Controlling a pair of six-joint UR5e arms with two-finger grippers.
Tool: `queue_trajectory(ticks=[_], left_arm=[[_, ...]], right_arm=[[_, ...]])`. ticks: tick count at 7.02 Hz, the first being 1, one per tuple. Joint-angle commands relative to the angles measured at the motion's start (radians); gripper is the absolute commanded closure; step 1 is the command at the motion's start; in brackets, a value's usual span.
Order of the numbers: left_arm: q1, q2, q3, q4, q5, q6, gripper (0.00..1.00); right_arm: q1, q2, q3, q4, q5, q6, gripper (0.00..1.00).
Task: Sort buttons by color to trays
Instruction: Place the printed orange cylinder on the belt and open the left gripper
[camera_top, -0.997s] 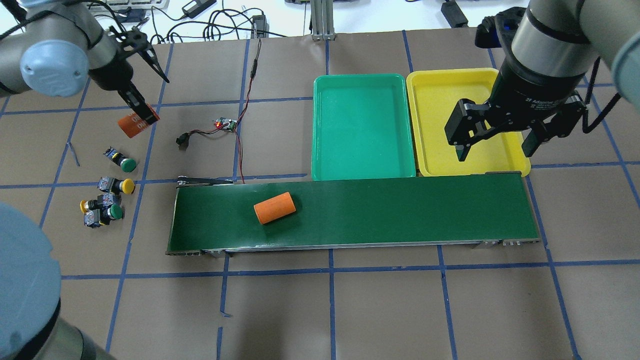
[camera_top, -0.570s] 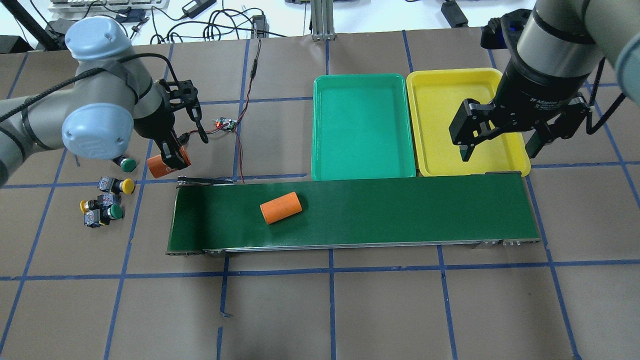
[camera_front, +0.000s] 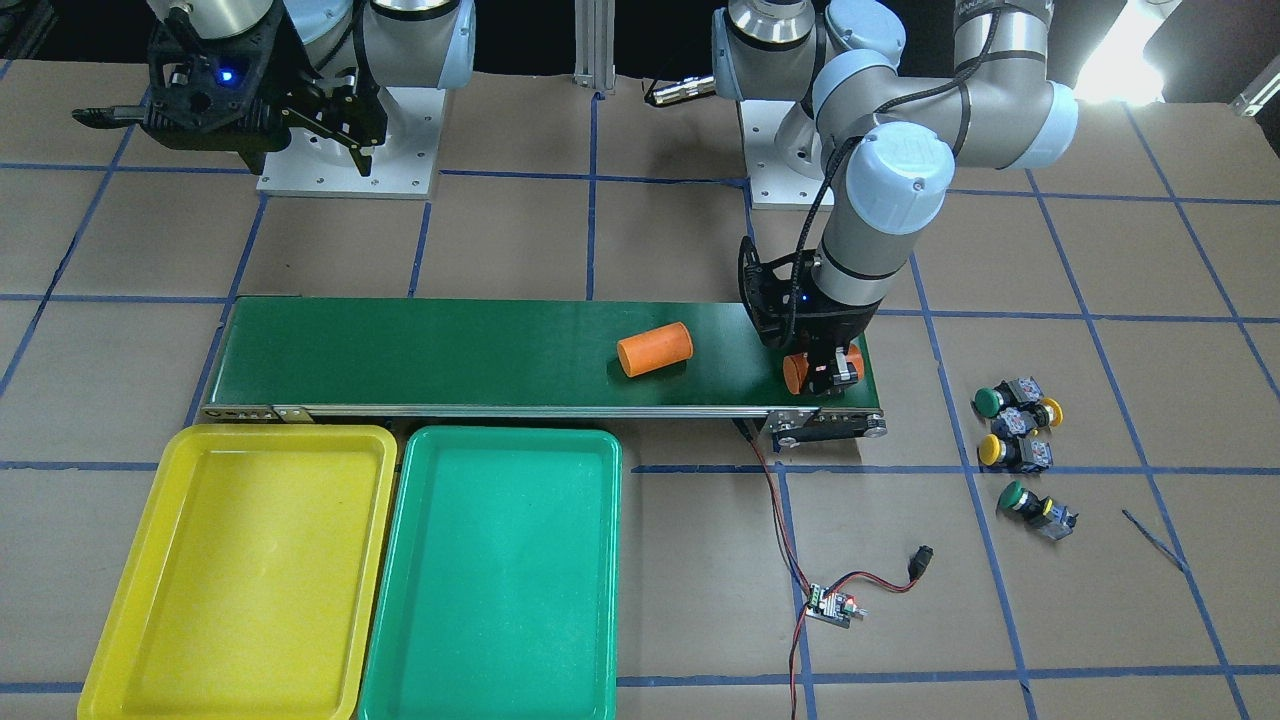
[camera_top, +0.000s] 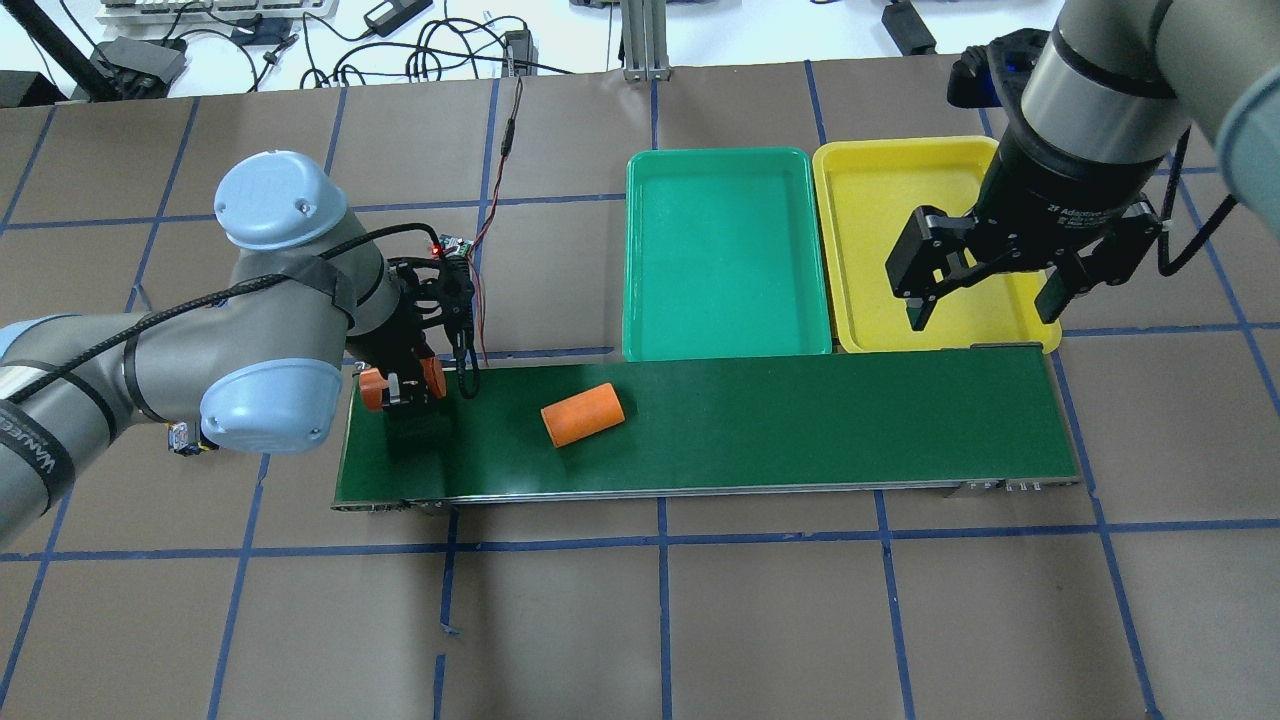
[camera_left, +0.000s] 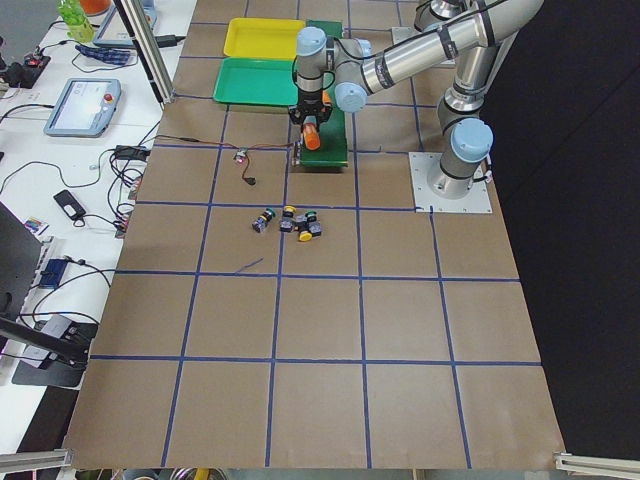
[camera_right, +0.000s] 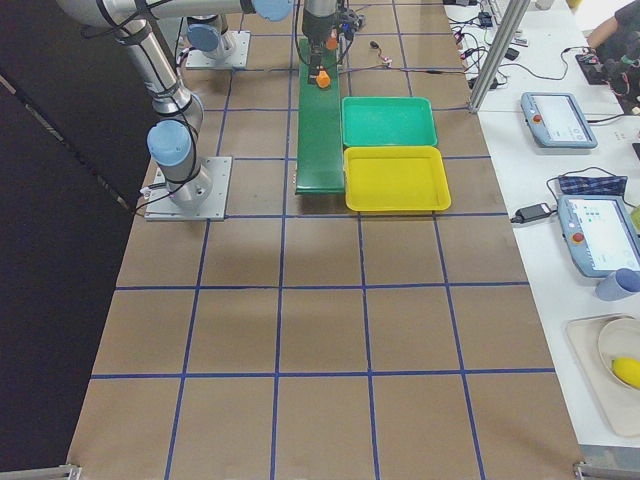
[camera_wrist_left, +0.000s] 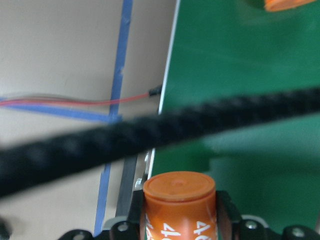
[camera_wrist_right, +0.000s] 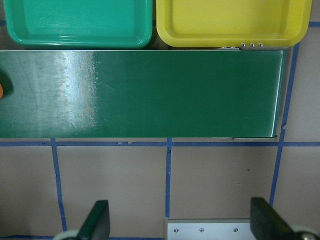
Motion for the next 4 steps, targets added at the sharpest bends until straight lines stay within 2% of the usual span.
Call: queue_trajectory(ticks=[1, 3, 4], left_arm=[[-0.039, 0.006, -0.022, 0.043, -0.022, -0.102, 0.01], [-0.03, 0.046, -0.017, 0.015, -0.025, -0.177, 0.0], [0.004, 0.059, 0.006, -0.049, -0.092, -0.267, 0.0]], right_arm=[[0.001, 0.001, 0.001, -0.002, 0.034, -0.005, 0.0], [0.015, 0.001, 0.001, -0.002, 0.032, -0.003, 0.0], [0.02, 0.001, 0.001, -0.002, 0.032, -0.002, 0.0]])
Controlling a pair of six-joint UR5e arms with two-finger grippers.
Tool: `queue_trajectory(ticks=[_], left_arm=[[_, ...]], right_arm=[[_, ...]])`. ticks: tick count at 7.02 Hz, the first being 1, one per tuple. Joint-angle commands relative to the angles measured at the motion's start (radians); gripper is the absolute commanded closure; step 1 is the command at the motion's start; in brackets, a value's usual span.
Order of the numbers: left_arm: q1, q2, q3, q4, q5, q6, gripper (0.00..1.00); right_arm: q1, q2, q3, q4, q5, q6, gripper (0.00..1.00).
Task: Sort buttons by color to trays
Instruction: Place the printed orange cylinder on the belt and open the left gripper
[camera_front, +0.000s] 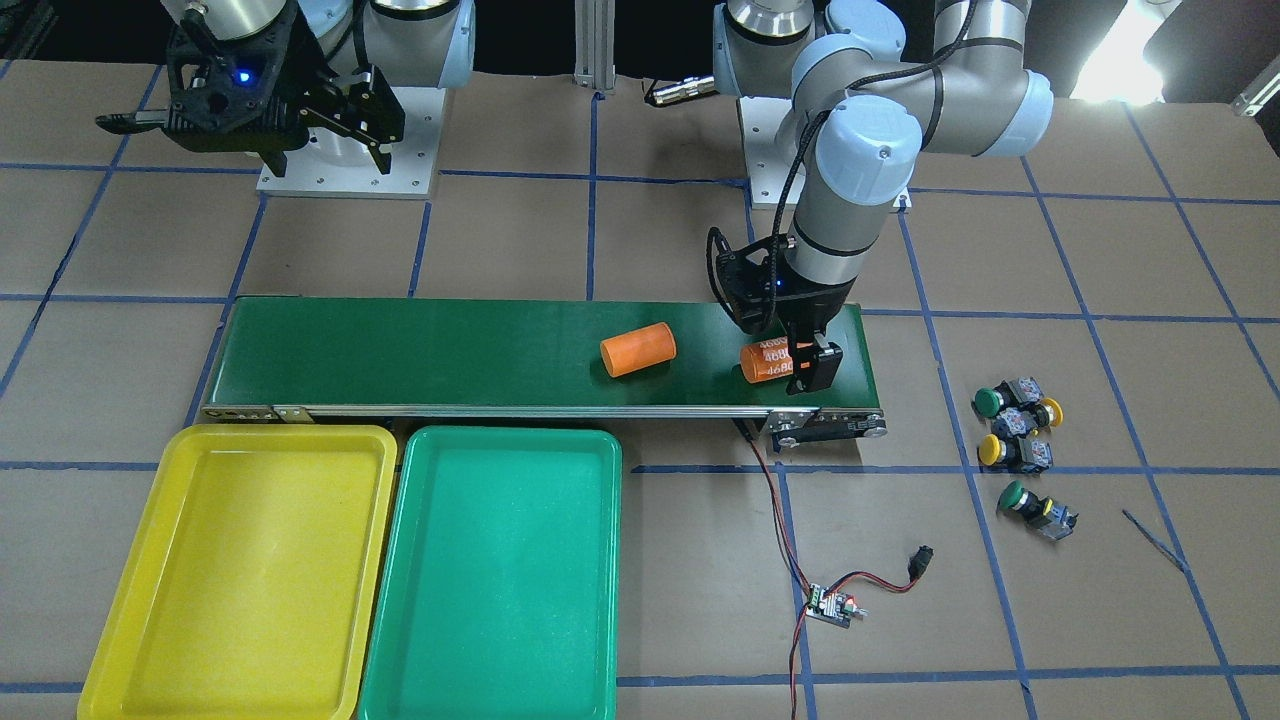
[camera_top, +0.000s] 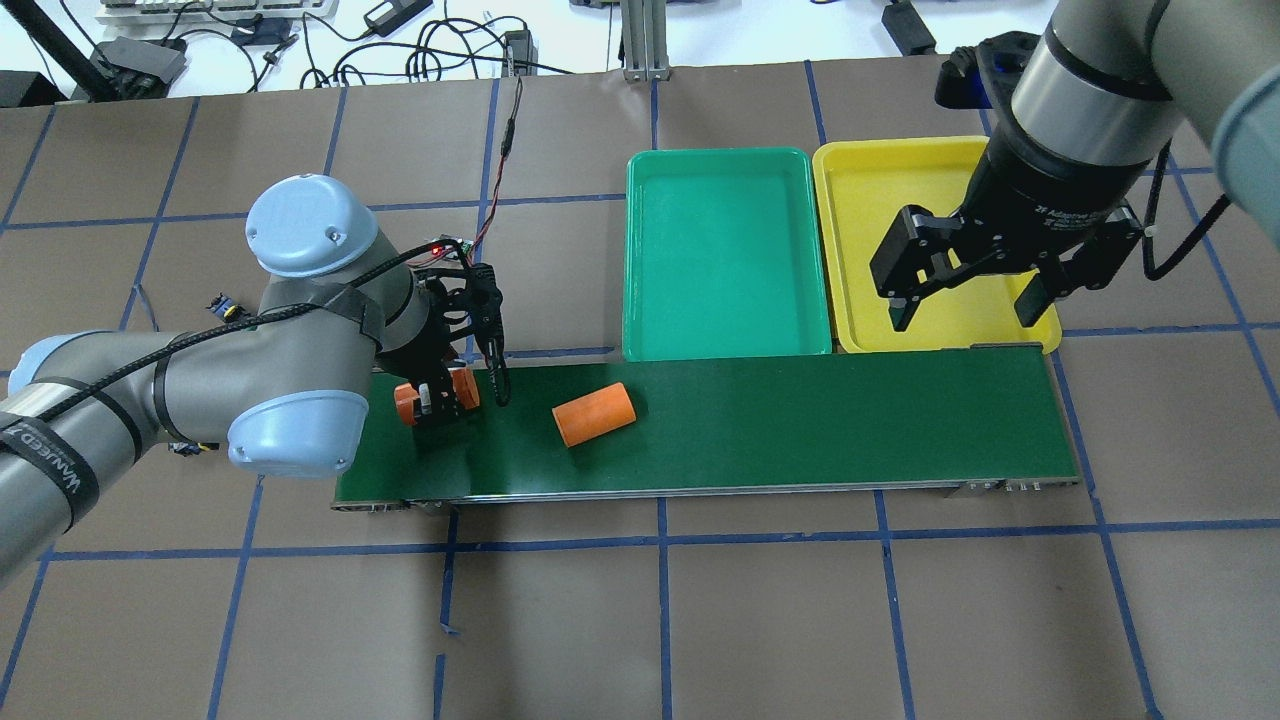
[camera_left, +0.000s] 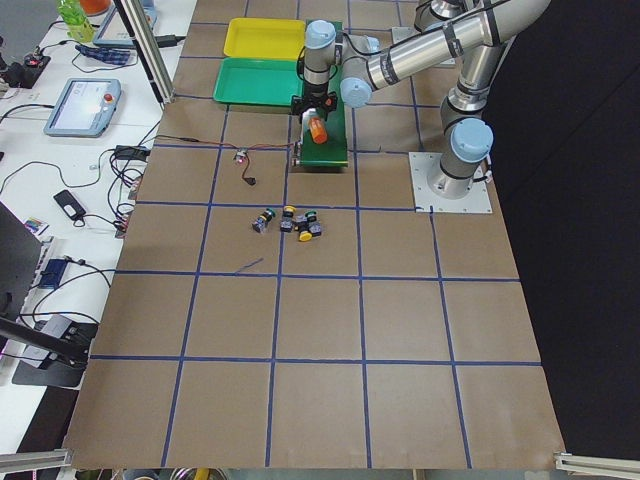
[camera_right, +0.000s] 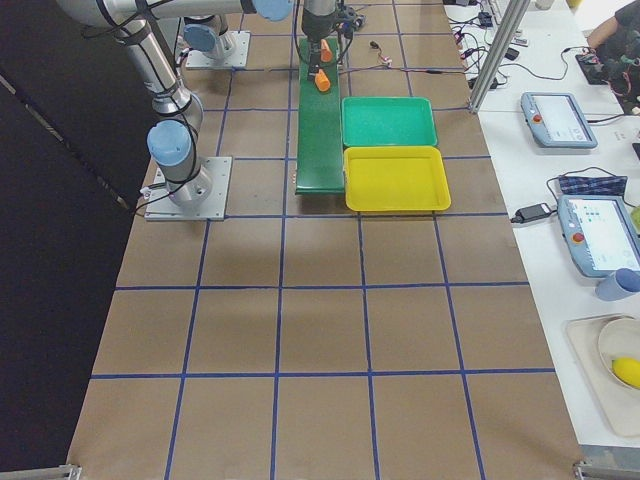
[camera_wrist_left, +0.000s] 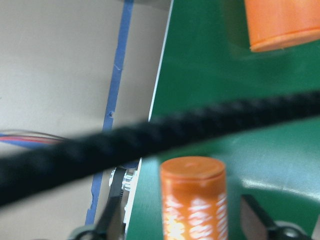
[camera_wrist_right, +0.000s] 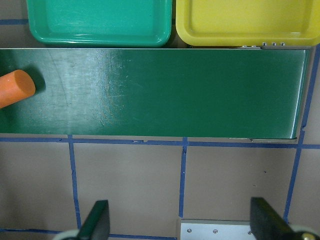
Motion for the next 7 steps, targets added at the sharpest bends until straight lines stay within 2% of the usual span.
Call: queue_trajectory(ticks=[1, 3, 4, 5, 7], left_arm=[[0.147, 0.001, 0.08, -0.114, -0.088, -0.103, 0.0], [0.403, -0.17, 0.269, -0.131, -0.086, -0.087, 0.0], [0.462, -0.275, 0.393, -0.16, -0.085, -0.059, 0.0], [0.473, -0.371, 0.491, -0.162, -0.082, -0.066, 0.0], [0.509, -0.536, 0.601, -0.153, -0.083, -0.07, 0.0]], right_arm=[[0.009, 0.0, 0.0, 0.001, 0.0, -0.001, 0.0], [0.009, -0.002, 0.0, 0.001, 0.001, 0.001, 0.0], [0.011, -0.002, 0.0, 0.001, 0.001, -0.001, 0.0], [0.012, 0.0, 0.0, 0.001, 0.0, -0.002, 0.0], [0.012, 0.0, 0.002, -0.003, -0.002, -0.001, 0.0]])
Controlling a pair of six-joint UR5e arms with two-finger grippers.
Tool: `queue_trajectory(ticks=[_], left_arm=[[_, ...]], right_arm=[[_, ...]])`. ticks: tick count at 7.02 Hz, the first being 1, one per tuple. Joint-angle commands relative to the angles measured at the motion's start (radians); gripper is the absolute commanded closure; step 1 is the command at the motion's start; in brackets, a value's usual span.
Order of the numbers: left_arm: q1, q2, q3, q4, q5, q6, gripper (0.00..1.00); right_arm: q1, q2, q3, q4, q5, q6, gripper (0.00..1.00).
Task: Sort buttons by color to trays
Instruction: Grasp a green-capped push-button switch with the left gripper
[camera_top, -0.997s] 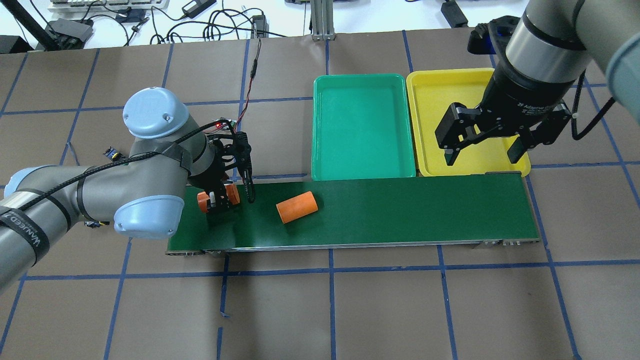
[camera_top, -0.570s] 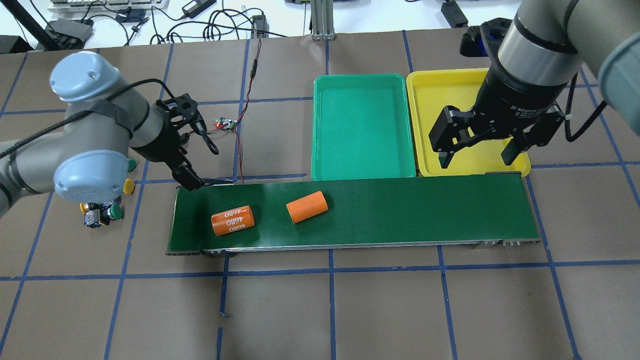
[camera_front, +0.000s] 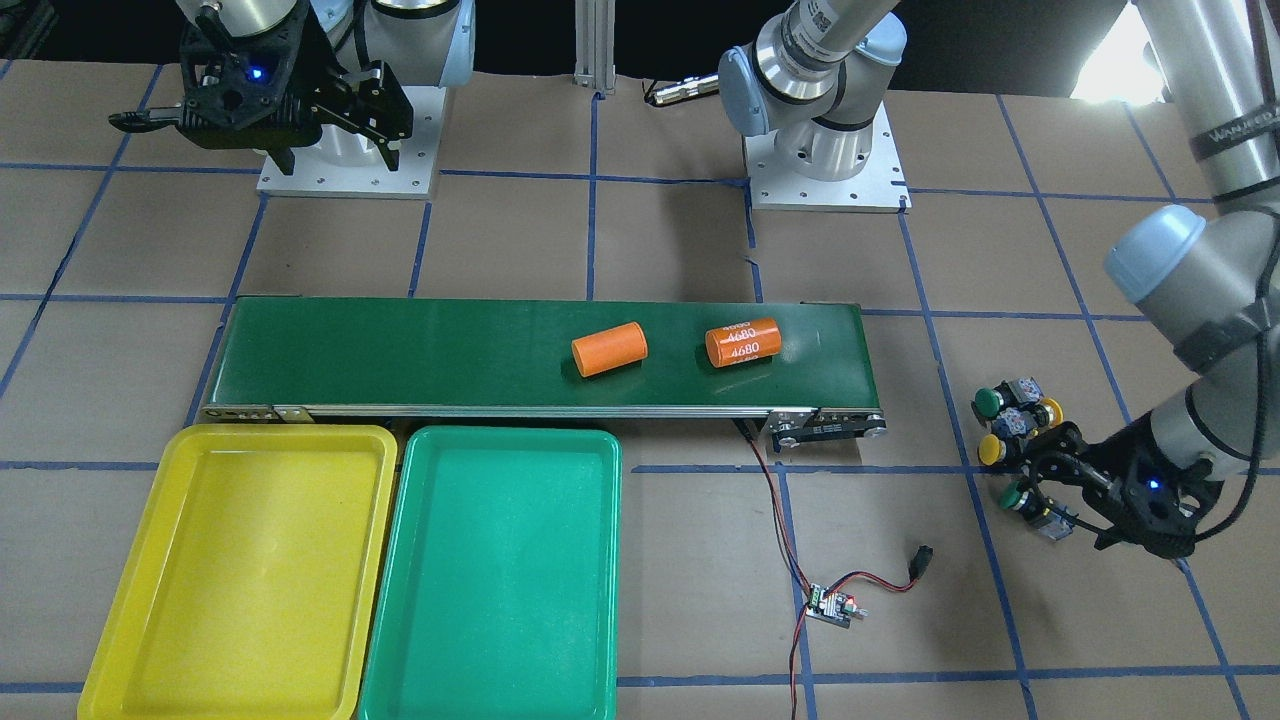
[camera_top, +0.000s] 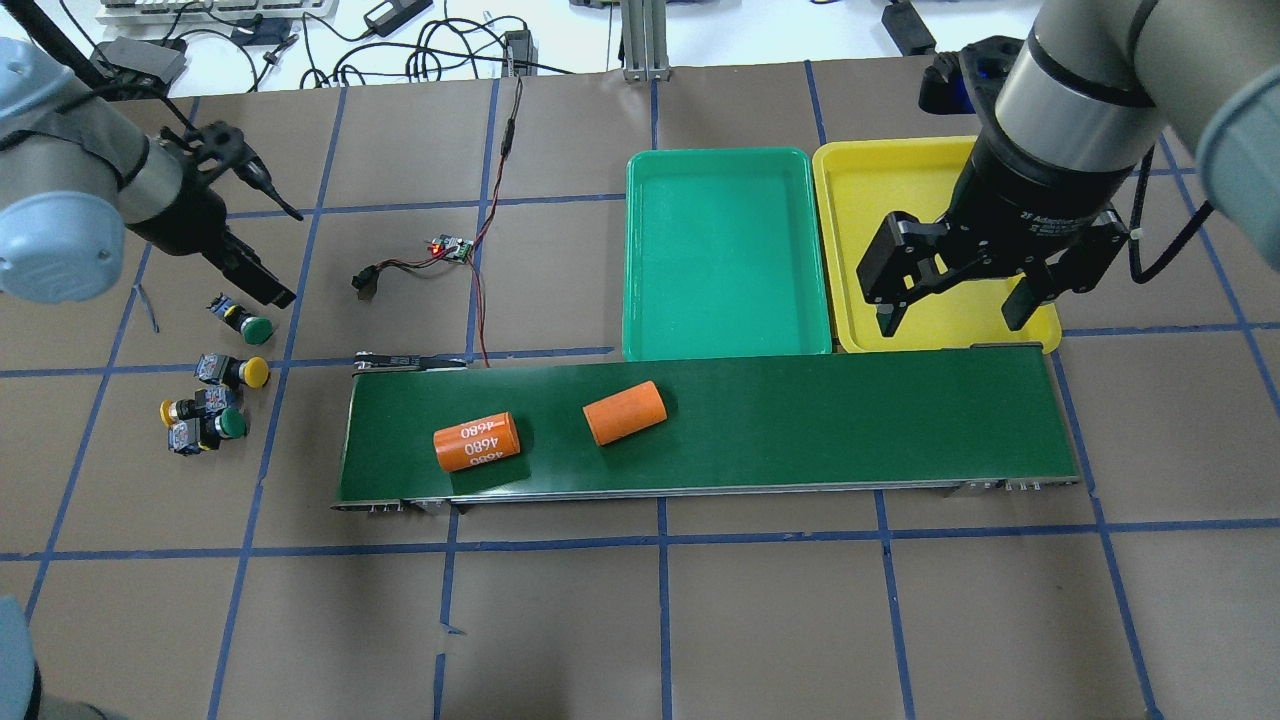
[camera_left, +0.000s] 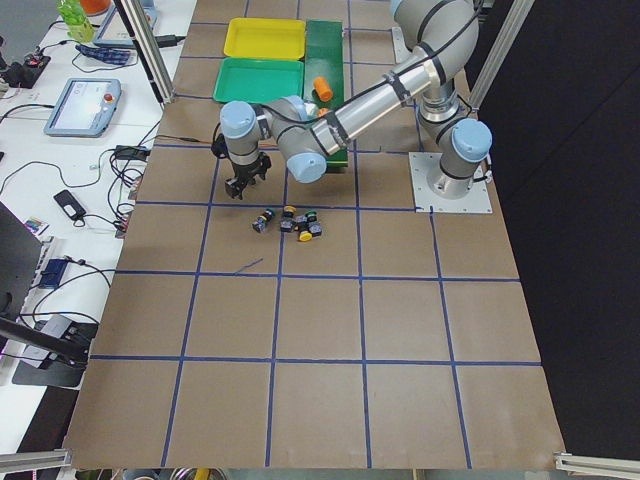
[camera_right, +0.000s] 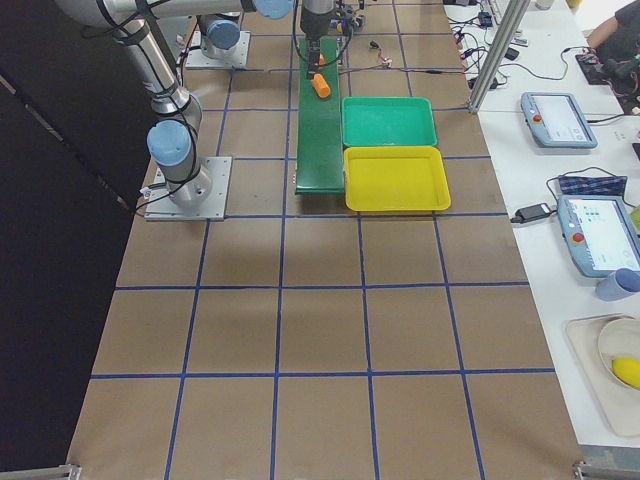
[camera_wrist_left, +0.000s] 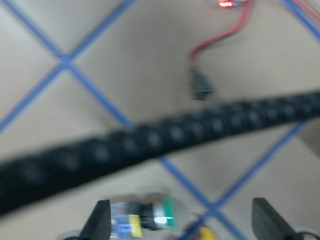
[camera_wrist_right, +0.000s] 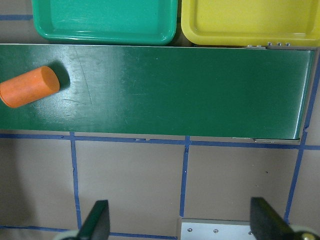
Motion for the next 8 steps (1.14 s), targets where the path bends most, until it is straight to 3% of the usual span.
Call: queue_trajectory(ticks=[1, 3, 6, 7, 8], left_arm=[[0.023, -0.13, 0.071, 0.006, 0.0, 0.0, 0.0], [0.032, -0.129, 0.047, -0.004, 0.004, -0.134, 0.0], [0.034, -0.118, 0.037, -0.086, 0.006, -0.15, 0.0], [0.033, -0.116, 0.037, -0.081, 0.117, -0.196, 0.0], [0.033, -0.124, 0.031, -0.083, 0.141, -0.216, 0.0]], right_arm=[[0.0, 0.0, 0.0, -0.041, -0.001, -0.015, 0.0], [0.0, 0.003, 0.0, -0.108, -0.003, -0.021, 0.0], [0.0, 0.037, -0.001, -0.202, -0.012, -0.081, 0.0], [0.0, 0.04, -0.001, -0.202, -0.014, -0.081, 0.0], [-0.001, 0.042, -0.001, -0.205, -0.014, -0.081, 0.0]])
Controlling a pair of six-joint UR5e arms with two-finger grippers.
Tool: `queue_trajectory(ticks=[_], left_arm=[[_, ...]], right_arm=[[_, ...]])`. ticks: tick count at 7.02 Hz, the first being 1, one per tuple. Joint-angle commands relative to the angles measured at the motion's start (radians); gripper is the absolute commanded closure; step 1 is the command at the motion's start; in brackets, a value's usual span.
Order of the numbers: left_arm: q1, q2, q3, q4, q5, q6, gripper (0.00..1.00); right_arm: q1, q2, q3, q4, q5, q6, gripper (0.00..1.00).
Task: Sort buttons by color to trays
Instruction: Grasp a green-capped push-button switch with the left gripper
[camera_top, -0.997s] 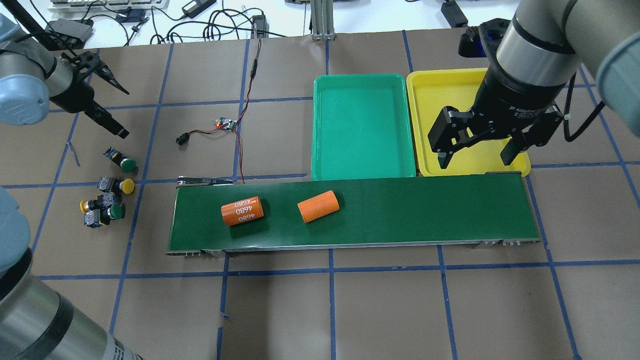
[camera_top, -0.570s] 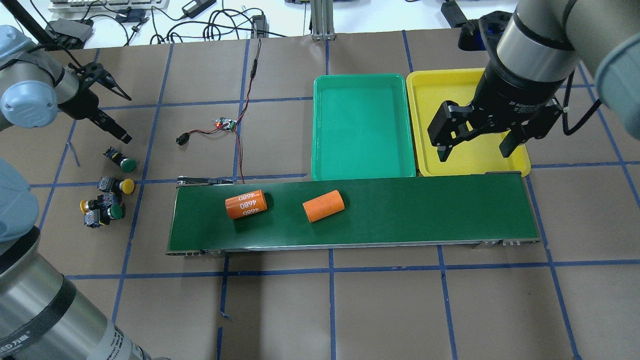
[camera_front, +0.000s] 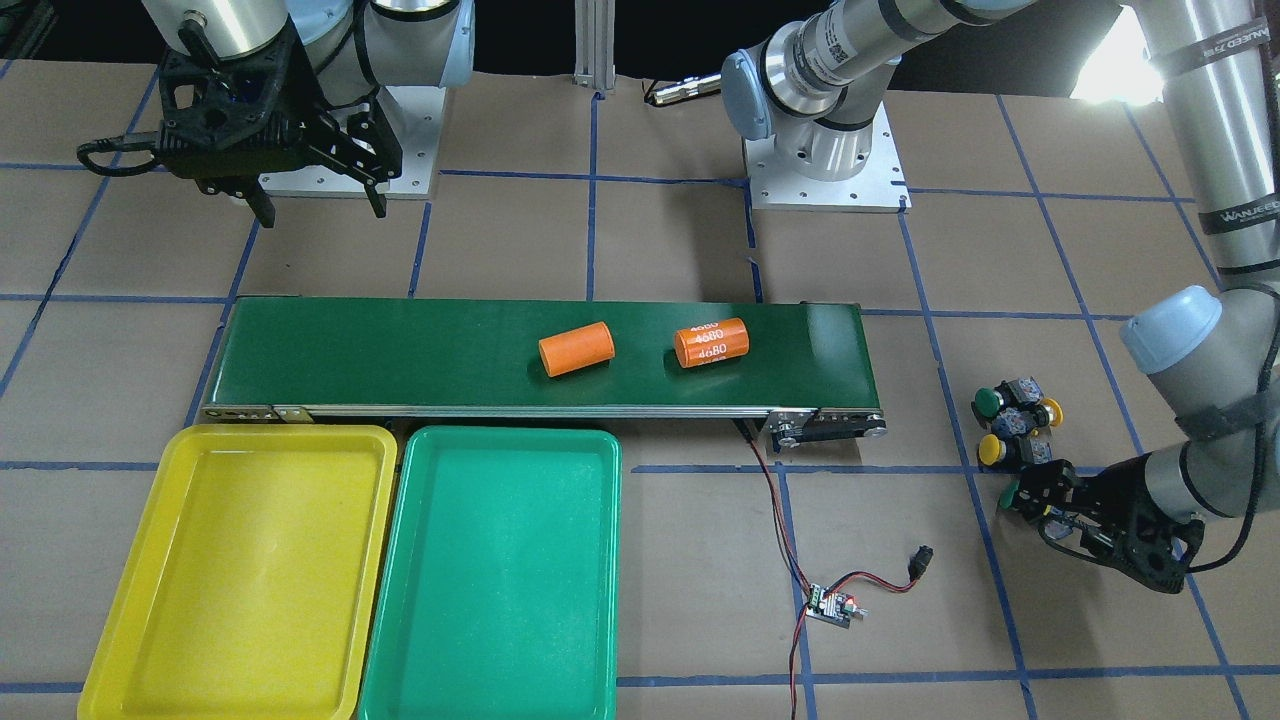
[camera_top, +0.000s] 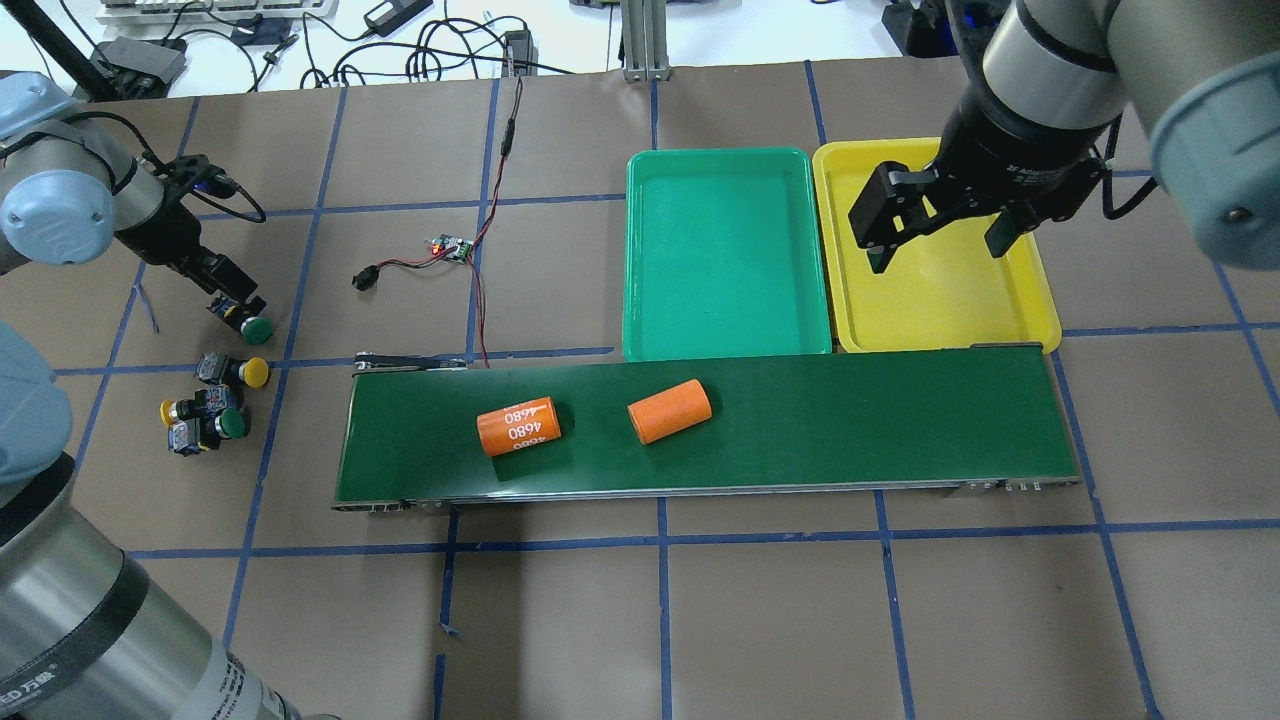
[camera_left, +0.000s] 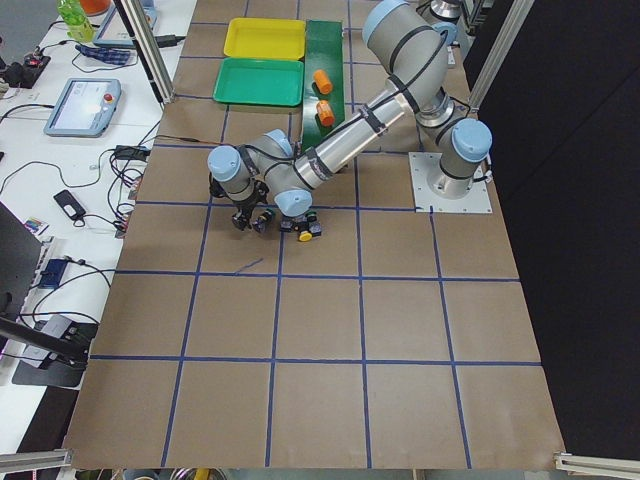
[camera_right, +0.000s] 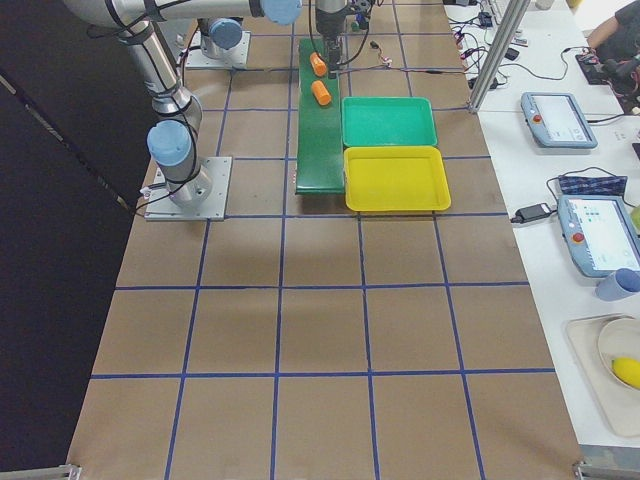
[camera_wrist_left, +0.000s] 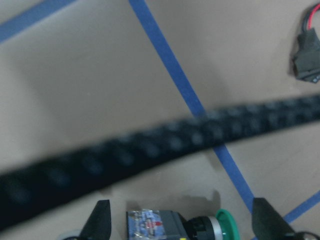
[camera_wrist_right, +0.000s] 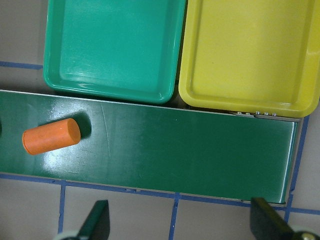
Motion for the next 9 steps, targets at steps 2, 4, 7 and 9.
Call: queue_trajectory(ticks=[2, 4, 7, 9], left_arm=[[-0.001, 0.001, -0.028, 0.021, 0.052, -0.041, 0.0], [-0.001, 0.018, -0.002, 0.001, 0.028, -0.042, 0.0], [-0.005, 0.018, -0.01, -0.004, -0.032, -0.044, 0.0], [-0.005, 0.018, -0.033, -0.002, -0.041, -0.042, 0.0]], right_arm=[[-0.001, 0.004, 0.001, 0.001, 0.001, -0.006, 0.0], [-0.004, 0.004, 0.002, 0.01, -0.004, -0.012, 0.0], [-0.004, 0.001, 0.002, 0.015, -0.007, -0.012, 0.0], [-0.004, 0.004, 0.002, 0.013, -0.028, -0.012, 0.0]])
